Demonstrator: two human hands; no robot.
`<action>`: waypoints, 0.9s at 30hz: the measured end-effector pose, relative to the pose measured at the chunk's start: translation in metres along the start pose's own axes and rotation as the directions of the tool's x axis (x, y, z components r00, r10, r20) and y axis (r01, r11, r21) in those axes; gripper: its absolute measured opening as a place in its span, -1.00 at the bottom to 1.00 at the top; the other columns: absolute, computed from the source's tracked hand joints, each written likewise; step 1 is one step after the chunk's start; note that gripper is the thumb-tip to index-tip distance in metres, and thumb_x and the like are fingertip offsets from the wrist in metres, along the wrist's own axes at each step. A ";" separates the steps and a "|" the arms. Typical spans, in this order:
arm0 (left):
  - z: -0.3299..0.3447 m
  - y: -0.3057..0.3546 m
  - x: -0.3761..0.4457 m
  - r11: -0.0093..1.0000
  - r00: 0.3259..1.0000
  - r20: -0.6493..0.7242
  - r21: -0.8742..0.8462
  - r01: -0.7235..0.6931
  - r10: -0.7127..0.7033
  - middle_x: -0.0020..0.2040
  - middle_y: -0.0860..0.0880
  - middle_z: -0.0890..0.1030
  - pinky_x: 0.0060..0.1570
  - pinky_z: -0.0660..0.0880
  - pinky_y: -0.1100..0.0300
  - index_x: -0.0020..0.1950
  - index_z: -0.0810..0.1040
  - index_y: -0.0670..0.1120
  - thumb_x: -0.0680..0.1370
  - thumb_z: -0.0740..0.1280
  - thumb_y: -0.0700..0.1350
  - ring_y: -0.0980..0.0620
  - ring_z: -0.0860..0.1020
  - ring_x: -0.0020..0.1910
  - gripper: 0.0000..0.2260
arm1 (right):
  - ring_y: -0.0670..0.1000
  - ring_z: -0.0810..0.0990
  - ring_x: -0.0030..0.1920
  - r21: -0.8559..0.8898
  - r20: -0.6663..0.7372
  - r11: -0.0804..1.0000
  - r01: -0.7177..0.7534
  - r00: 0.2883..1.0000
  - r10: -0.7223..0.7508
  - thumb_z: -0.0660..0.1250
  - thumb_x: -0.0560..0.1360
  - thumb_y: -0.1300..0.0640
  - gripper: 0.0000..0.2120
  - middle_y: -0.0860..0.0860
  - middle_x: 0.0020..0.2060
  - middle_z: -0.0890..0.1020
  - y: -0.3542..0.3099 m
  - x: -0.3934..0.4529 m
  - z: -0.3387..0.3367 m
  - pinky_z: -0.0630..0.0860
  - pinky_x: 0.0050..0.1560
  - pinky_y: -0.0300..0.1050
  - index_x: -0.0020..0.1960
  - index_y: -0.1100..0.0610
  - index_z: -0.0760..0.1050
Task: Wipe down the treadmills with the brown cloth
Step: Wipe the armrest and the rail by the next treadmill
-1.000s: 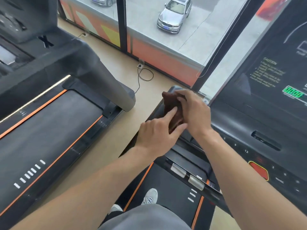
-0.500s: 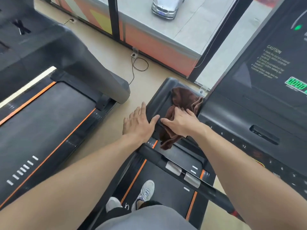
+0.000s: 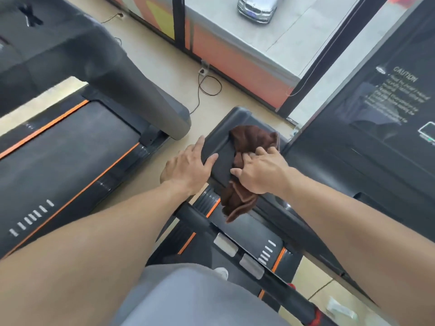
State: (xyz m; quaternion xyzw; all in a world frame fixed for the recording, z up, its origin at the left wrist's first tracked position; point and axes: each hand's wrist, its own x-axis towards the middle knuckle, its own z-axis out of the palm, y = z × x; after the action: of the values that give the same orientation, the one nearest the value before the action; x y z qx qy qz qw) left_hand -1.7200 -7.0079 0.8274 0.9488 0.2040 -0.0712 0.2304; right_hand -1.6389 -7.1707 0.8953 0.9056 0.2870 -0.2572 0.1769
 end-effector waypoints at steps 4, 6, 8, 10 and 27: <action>0.000 0.001 0.001 0.999 1.000 -0.030 0.035 -0.008 0.009 0.53 -0.04 0.40 0.27 0.40 -0.09 0.66 0.01 0.10 0.65 -0.05 0.33 -0.14 0.43 0.42 -0.38 | 0.17 0.42 0.24 0.059 -0.150 0.998 0.008 0.989 0.000 0.01 0.66 -0.07 -0.58 0.13 0.14 0.59 -0.013 0.007 0.012 0.22 0.24 0.21 0.13 0.16 0.54; -0.001 0.004 -0.002 0.999 1.000 -0.019 0.044 -0.002 0.003 0.52 -0.05 0.41 0.26 0.41 -0.09 0.66 0.02 0.10 0.65 -0.05 0.33 -0.16 0.44 0.41 -0.38 | 0.16 0.52 0.03 0.047 -0.299 0.996 0.081 0.952 -0.063 0.09 0.60 -0.03 -0.66 0.06 -0.20 0.58 -0.010 0.006 0.010 0.25 0.09 0.15 -0.27 0.09 0.44; -0.002 0.004 -0.003 0.999 1.000 -0.020 0.041 0.007 -0.006 0.51 -0.05 0.41 0.26 0.41 -0.09 0.66 0.02 0.10 0.65 -0.06 0.34 -0.16 0.44 0.41 -0.37 | 0.15 0.55 -0.11 0.096 -0.329 0.986 0.133 0.940 -0.095 0.14 0.55 -0.03 -0.65 0.03 -0.29 0.54 0.004 0.011 0.000 0.26 -0.02 0.04 -0.36 0.06 0.41; -0.001 0.001 0.000 0.999 1.000 -0.005 0.040 0.017 -0.017 0.51 -0.05 0.41 0.27 0.41 -0.10 0.65 0.01 0.12 0.63 -0.07 0.36 -0.16 0.44 0.41 -0.37 | 0.17 0.58 -0.10 0.156 -0.257 0.974 0.165 0.959 -0.122 0.16 0.54 -0.04 -0.66 0.07 -0.23 0.60 0.019 0.012 -0.009 0.32 -0.07 -0.04 -0.34 0.08 0.46; -0.006 0.002 -0.002 0.999 0.998 0.032 0.009 0.047 -0.048 0.51 -0.05 0.41 0.27 0.40 -0.12 0.64 0.02 0.15 0.63 -0.06 0.36 -0.22 0.45 0.39 -0.38 | 0.22 0.58 0.04 0.219 -0.246 0.961 0.171 0.962 -0.115 0.10 0.50 0.01 -0.72 0.14 -0.05 0.68 0.013 0.004 0.001 0.44 0.07 0.00 -0.23 0.08 0.51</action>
State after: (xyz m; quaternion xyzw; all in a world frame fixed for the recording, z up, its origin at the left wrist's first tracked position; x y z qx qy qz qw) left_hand -1.7204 -7.0079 0.8339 0.9434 0.2224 -0.0927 0.2280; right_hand -1.6286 -7.1796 0.8940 0.9207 0.3378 -0.1950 0.0133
